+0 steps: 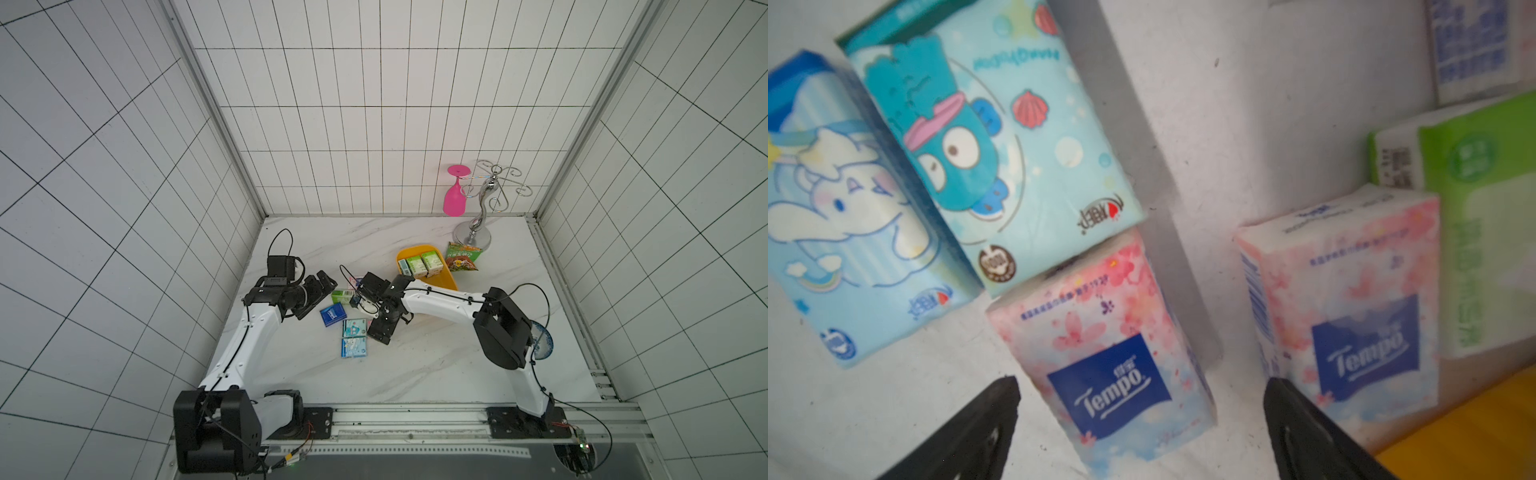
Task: Put the pocket tissues into the storage box
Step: Pick up the pocket tissues from the center of the board.
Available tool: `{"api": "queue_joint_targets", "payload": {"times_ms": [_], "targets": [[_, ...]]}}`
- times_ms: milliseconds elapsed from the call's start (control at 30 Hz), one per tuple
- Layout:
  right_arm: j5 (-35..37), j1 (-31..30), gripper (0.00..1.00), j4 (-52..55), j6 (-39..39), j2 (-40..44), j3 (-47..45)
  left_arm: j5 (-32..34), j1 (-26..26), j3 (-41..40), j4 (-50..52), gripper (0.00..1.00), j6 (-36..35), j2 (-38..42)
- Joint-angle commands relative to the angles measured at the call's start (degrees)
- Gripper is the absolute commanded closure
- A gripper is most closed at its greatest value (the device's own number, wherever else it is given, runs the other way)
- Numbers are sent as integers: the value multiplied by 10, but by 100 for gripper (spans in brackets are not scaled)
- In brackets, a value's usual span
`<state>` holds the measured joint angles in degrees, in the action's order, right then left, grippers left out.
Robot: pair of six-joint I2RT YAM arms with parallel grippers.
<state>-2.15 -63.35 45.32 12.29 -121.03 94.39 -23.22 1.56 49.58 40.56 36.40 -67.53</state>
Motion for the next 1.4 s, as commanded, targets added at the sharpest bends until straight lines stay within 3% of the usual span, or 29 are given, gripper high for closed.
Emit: {"api": "queue_joint_targets", "payload": {"times_ms": [0,333,667,833,1033,1367], "targets": [[8,-8,5,14,8,1,13,-1,4,-7,-3,3,-11,10],[-10,-8,15,7,18,-37,26,-4,5,-10,-3,2,-10,12],[-24,-8,58,15,9,-28,26,-7,5,-5,-4,2,-9,9],[-36,-7,58,25,-20,4,19,-9,5,-4,-5,2,-9,6],[-43,12,59,40,-109,69,-8,-14,5,2,-8,2,-12,-3],[-90,118,60,60,-253,184,-66,-27,-9,20,-14,3,-13,-29]]}}
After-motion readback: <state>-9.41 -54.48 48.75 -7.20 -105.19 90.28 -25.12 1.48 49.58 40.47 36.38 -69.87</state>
